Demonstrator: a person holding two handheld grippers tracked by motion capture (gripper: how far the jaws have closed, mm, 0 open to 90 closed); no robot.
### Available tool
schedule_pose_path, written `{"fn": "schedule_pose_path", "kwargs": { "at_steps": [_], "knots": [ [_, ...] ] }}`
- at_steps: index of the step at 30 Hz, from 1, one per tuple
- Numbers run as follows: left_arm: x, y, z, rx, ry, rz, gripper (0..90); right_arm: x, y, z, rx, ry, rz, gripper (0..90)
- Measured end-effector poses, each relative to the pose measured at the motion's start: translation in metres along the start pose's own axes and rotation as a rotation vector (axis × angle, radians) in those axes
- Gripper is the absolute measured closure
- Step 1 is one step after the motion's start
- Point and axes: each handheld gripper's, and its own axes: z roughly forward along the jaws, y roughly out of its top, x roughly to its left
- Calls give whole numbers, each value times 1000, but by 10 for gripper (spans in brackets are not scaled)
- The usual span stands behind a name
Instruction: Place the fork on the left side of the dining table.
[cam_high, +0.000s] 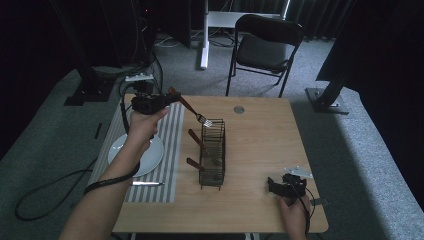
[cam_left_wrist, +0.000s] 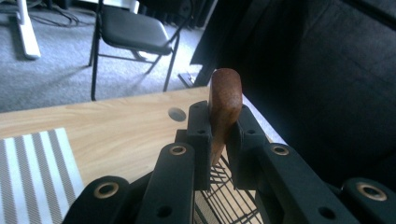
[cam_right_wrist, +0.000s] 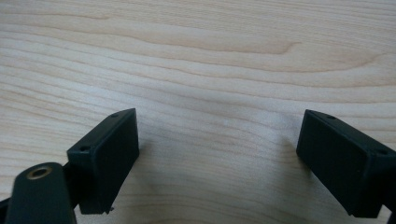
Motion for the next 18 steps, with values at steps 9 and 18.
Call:
{"fn": "schedule_pose_path", "kwargs": {
  "at_steps": [9,18],
  "knots": [
    [19,-2,-19,-24,51,-30,806,0,0,0,0,0,0,126],
    [52,-7,-34,-36,126,-68,806,0,0,0,1,0,1,126]
  ]
}}
